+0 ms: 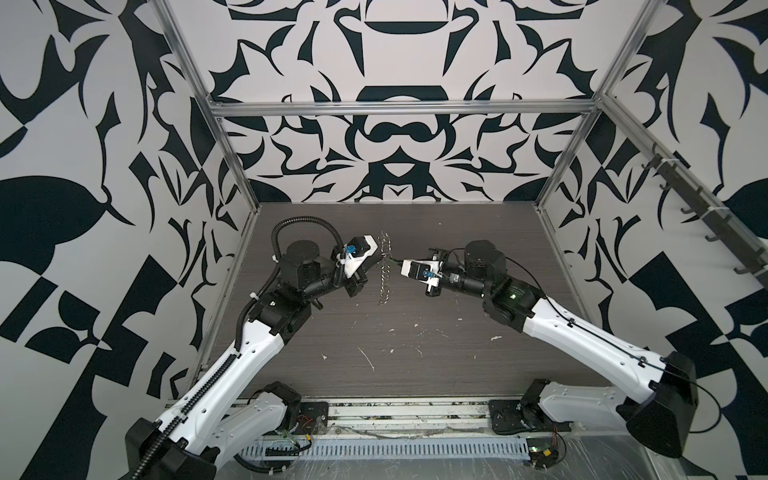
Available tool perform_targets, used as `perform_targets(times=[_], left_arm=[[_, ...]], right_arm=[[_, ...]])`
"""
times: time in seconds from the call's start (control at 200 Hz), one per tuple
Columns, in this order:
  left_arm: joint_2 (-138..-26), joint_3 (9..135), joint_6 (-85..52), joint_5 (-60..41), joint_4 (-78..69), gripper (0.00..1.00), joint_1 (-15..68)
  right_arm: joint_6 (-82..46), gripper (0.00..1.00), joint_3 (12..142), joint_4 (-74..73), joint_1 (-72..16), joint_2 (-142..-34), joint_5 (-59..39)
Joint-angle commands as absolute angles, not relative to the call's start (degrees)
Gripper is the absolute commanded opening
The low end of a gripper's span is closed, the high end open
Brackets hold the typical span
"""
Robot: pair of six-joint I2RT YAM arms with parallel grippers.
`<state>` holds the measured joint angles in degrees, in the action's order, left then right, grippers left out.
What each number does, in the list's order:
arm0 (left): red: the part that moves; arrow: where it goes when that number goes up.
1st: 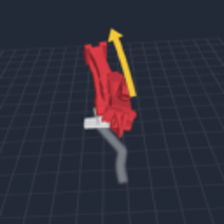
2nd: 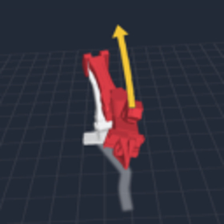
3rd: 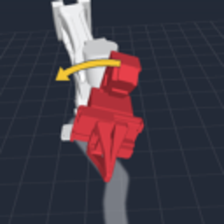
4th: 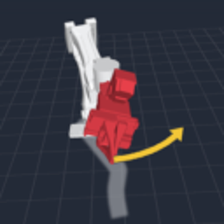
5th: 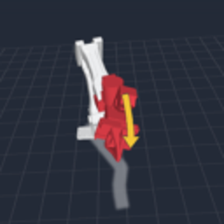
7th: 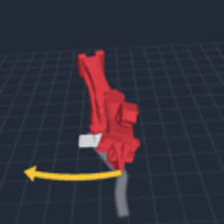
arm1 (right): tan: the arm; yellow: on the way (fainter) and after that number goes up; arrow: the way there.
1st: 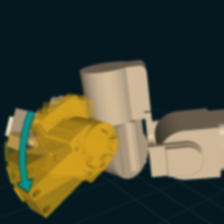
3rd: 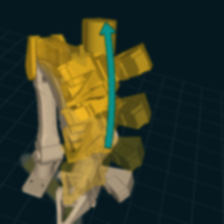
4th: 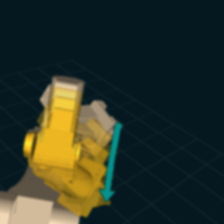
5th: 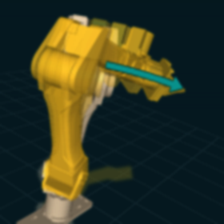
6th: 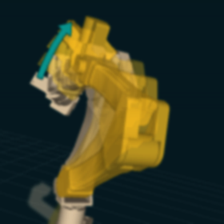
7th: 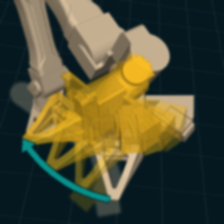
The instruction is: Remove the keys from the keyring
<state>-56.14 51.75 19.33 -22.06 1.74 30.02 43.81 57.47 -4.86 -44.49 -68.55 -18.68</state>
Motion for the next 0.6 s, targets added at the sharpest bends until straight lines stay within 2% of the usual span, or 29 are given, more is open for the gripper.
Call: perform_targets(times=[0.0,0.265,0.49,0.595], left_arm=[[-56.27,54.19,17.15,-13.67,-1.21,0.00,29.97],[-53.99,52.03,14.42,-9.43,-5.89,0.00,30.39],[-55.09,54.64,15.93,-10.74,-0.15,0.00,31.24],[-55.51,55.02,16.26,-7.51,1.05,0.00,32.48]], right_arm=[[49.04,0.00,57.65,-4.91,-46.47,-66.27,-17.87],[53.04,0.00,55.96,-5.00,-48.50,-65.66,-16.02],[59.55,0.00,56.79,-4.12,-51.37,-65.51,-12.30],[62.70,0.00,58.12,-3.04,-52.69,-65.17,-10.11]])
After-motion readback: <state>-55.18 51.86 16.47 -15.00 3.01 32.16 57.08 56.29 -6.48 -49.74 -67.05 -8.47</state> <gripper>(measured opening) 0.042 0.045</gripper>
